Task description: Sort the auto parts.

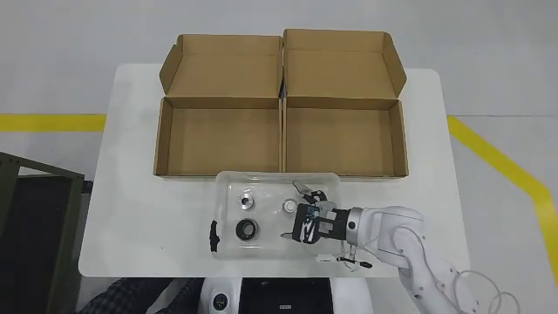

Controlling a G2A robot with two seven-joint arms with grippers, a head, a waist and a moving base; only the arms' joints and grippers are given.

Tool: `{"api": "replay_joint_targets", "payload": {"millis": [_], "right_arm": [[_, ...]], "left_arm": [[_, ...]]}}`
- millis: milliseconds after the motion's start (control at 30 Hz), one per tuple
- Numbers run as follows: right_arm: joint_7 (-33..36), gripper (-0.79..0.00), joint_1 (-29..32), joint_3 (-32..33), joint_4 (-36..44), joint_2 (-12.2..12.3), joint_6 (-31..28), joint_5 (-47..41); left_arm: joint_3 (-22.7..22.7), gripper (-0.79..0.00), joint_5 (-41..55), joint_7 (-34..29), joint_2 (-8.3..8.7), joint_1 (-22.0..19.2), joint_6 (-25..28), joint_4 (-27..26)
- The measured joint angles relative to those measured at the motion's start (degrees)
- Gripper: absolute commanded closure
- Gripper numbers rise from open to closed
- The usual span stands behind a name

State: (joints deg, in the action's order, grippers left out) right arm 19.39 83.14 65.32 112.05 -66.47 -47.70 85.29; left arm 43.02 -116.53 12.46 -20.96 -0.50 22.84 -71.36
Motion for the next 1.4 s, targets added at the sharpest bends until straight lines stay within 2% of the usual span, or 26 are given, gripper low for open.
{"api": "replay_joint_targets", "payload": {"millis": [100,167,233,333,467,567,633,700,733,1067,1400], "right_arm": [[0.8,-0.557,-0.4,-0.6,-0.3,0.0,0.3,0.0],[1.2,-0.548,-0.7,-0.9,-0.5,0.1,0.6,-0.1],[1.6,-0.502,-1.1,-1.3,-0.8,0.1,1.0,-0.3],[2.2,-0.391,-1.6,-1.7,-1.1,0.1,1.4,-0.5],[2.8,-0.345,-2.3,-2.3,-1.6,0.1,1.8,-0.7],[3.0,-0.28,-2.7,-2.6,-1.9,0.2,2.0,-0.9],[3.2,-0.206,-2.9,-2.8,-2.0,0.2,2.1,-1.1],[3.2,-0.049,-3.0,-2.8,-2.1,0.3,2.1,-1.3],[3.2,0.0,-3.1,-2.8,-2.0,0.3,2.0,-1.5],[0.6,0.0,-2.7,-1.9,-1.0,0.9,-0.7,-5.5],[-6.0,0.0,-1.5,1.5,-1.2,1.6,-3.0,-15.6]], "left_arm": [[0.0,-0.785,0.0,0.0,0.0,0.0,0.0,0.0],[0.0,-0.785,0.0,0.0,0.0,0.0,0.0,0.0],[0.0,-0.785,0.0,0.0,0.0,0.0,0.0,0.0],[0.0,-0.785,0.0,0.0,0.0,0.0,0.0,0.0],[0.0,-0.785,0.0,0.0,0.0,0.0,0.0,0.0],[0.0,-0.785,0.0,0.0,0.0,0.0,0.0,0.0],[0.0,-0.785,0.0,0.0,0.0,0.0,0.0,0.0],[0.0,-0.785,0.0,0.0,0.0,0.0,0.0,0.0],[0.0,-0.785,0.0,0.0,0.0,0.0,0.0,0.0],[0.0,-0.785,0.0,0.0,0.0,0.0,0.0,0.0],[0.0,-0.785,0.0,0.0,0.0,0.0,0.0,0.0]]}}
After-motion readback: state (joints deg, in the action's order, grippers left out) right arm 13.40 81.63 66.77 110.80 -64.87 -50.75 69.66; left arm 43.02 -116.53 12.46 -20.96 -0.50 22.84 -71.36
